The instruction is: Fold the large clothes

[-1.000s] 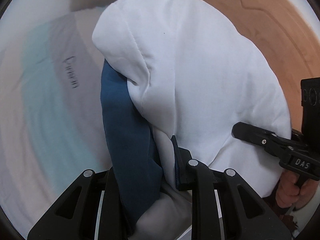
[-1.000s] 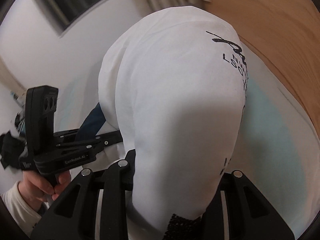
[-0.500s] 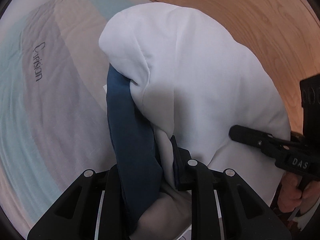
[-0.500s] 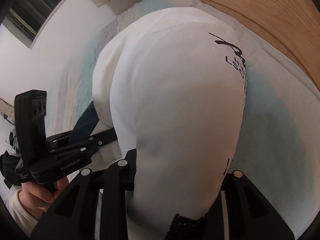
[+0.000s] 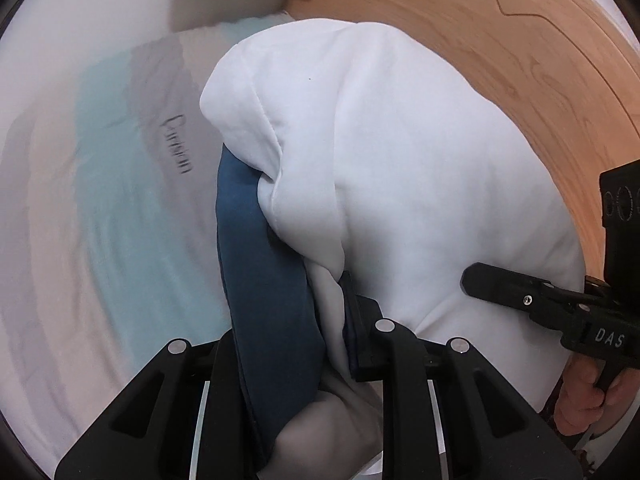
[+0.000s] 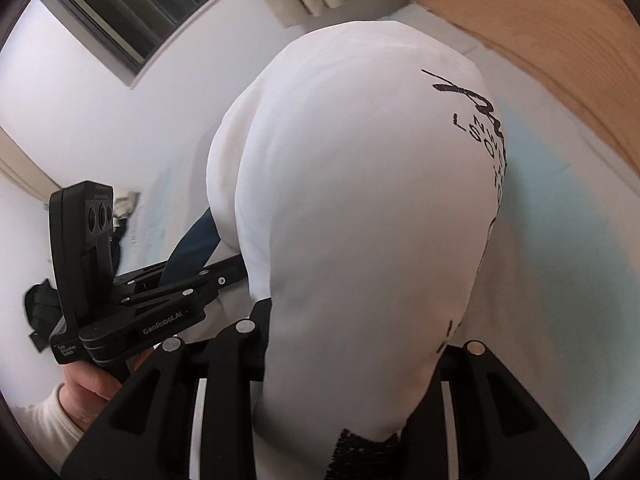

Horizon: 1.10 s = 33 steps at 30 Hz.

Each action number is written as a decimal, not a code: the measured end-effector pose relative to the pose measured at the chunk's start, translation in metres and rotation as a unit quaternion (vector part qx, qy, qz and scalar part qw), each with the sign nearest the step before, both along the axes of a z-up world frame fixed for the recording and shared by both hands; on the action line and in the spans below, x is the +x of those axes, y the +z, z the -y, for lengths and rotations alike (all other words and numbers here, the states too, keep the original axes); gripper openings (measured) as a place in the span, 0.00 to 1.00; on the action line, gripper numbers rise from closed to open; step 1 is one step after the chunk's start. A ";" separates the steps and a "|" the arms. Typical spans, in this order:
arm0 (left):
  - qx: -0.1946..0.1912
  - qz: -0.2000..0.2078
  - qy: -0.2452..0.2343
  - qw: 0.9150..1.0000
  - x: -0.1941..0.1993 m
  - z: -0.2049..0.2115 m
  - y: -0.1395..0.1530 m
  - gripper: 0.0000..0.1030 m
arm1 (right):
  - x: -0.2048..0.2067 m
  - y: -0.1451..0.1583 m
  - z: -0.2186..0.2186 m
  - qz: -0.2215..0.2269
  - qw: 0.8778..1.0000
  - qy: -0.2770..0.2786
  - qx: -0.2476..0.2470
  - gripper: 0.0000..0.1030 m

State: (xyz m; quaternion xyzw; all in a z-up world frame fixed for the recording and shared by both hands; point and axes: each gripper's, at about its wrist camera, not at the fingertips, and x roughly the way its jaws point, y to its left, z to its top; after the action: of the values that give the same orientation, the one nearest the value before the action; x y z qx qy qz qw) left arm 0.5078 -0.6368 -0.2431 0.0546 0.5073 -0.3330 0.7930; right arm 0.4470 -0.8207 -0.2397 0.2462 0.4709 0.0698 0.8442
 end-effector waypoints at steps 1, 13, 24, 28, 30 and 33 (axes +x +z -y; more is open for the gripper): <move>0.001 -0.001 0.004 1.000 -0.005 -0.007 0.002 0.18 | -0.002 -0.001 -0.003 -0.001 1.000 0.001 0.004 0.27; 0.032 -0.031 0.000 0.999 -0.035 0.012 -0.085 0.18 | -0.034 -0.080 0.008 -0.076 0.997 -0.014 -0.002 0.27; 0.048 -0.025 0.000 0.999 -0.023 0.031 -0.126 0.19 | -0.033 -0.114 0.015 -0.087 0.996 -0.014 -0.026 0.32; 0.063 -0.026 -0.006 0.998 -0.021 0.033 -0.134 0.36 | -0.034 -0.119 0.017 -0.102 0.994 -0.021 -0.027 0.39; 0.076 -0.022 0.014 0.997 -0.019 0.028 -0.137 0.68 | -0.026 -0.123 0.022 -0.109 0.993 -0.028 -0.028 0.52; 0.062 -0.014 0.061 0.996 -0.002 0.011 -0.131 0.94 | -0.034 -0.120 0.025 -0.121 0.991 -0.048 -0.044 0.74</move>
State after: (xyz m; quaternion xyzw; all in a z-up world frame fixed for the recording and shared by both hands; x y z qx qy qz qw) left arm 0.5061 -0.6476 -0.3737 0.0680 0.5403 -0.2523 0.7999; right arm 0.4130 -0.8457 -0.3600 0.2373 0.5599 -0.0220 0.7936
